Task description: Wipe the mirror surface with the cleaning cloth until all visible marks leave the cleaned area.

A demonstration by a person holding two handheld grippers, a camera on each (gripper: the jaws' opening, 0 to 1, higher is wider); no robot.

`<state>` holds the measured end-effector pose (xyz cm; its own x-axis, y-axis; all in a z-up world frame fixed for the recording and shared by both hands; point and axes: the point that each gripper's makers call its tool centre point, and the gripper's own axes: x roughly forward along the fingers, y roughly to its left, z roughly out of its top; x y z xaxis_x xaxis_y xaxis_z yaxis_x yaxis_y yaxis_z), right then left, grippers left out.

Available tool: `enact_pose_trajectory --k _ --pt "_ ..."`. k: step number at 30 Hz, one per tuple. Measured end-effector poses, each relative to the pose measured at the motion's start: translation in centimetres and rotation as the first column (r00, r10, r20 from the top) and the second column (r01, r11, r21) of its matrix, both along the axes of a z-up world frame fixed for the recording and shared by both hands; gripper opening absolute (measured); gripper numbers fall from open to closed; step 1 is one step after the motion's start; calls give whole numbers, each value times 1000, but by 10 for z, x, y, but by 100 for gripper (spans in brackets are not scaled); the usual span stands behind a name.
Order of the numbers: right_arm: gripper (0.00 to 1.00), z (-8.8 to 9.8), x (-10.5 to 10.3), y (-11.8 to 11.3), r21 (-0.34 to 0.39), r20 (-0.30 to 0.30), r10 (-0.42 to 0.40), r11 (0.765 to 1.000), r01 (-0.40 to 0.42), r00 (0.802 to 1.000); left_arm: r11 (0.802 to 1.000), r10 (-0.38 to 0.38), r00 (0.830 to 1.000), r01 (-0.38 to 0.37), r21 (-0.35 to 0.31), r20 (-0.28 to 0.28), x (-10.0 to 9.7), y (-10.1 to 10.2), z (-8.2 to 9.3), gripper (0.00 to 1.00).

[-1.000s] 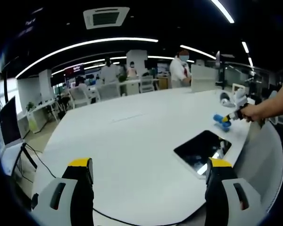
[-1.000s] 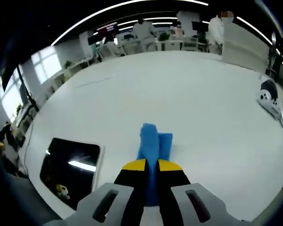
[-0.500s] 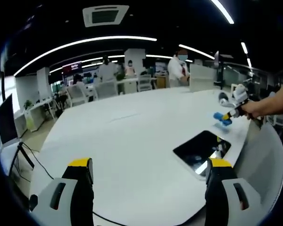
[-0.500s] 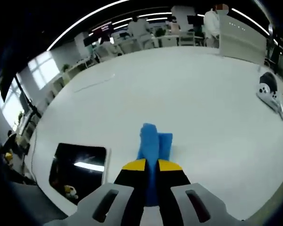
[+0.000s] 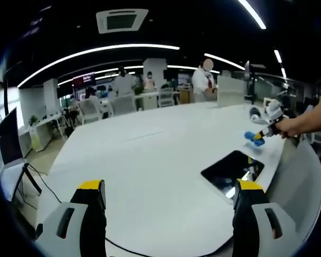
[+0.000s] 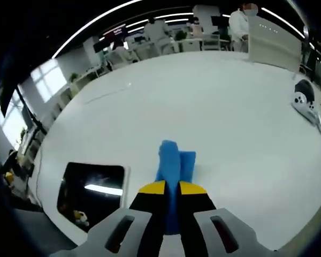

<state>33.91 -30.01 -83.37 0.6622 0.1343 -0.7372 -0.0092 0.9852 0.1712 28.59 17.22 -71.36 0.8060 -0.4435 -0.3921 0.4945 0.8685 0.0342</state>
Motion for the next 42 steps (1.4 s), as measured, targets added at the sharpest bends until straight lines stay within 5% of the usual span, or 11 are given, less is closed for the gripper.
enact_pose_trajectory --k 27,42 --pt "2 -14 15 82 19 -20 110 994 -110 994 1000 -14 1000 14 5 -16 -6 7 -4 100" --pt "3 -32 17 104 -10 -60 134 991 -135 989 1000 8 1000 -8 2 -15 -16 12 -4 100"
